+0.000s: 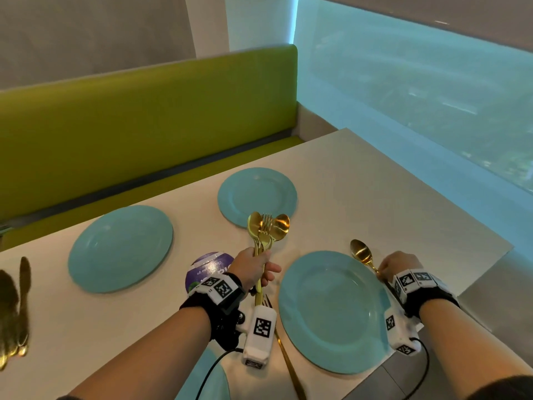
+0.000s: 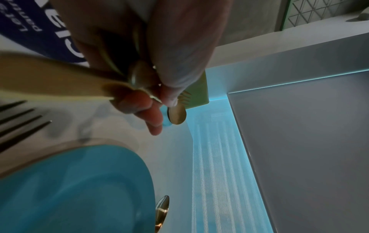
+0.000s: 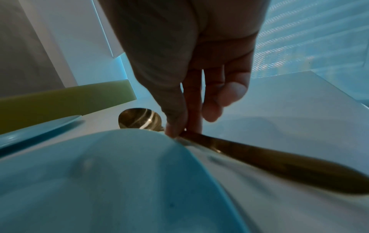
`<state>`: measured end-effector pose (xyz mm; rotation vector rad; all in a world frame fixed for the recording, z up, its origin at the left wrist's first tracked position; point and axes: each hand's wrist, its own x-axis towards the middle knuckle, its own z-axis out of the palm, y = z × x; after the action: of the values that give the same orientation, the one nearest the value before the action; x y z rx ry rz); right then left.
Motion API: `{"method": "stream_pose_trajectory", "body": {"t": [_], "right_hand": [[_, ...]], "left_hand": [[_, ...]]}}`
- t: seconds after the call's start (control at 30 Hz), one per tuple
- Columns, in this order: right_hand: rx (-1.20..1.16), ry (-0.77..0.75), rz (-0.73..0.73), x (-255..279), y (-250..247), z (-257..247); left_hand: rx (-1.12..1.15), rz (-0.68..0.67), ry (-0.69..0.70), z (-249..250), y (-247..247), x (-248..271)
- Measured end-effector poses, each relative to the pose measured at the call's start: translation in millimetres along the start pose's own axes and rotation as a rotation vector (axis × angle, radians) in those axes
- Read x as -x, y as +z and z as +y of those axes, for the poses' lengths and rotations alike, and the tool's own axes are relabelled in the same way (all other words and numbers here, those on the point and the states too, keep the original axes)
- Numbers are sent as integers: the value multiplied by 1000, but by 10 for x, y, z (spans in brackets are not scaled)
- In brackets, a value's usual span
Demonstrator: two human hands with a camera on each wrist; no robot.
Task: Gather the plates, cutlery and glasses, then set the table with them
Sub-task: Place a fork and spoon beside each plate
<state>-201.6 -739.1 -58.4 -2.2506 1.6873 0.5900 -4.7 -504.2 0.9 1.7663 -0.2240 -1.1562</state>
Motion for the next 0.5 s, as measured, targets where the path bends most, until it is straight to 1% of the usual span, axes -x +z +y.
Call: {"method": "stream_pose_trajectory", "body": {"t": [0.13,0.23,0.3,0.37,0.43,0.5], "right_hand": [[8,-8,24,62,-26,-22],[-63,-40,98,239,-144,-161],[-131,-100,160,457,-263,-344],[-176,-213,196,750,-341,-583],[-276,-343,161,1102,-315,-871],[-463,-431,24,1523,-175,-1191]], "left_hand": [[-7,-3,-15,-59,-80,53],[2,-11,-15,-94,-158,117],[36,-21,-2,-120,-221,175],[62,-39,7,-164,-306,251],[53,-56,16,-233,-405,347],[58,-80,44,-320,-532,477]]}}
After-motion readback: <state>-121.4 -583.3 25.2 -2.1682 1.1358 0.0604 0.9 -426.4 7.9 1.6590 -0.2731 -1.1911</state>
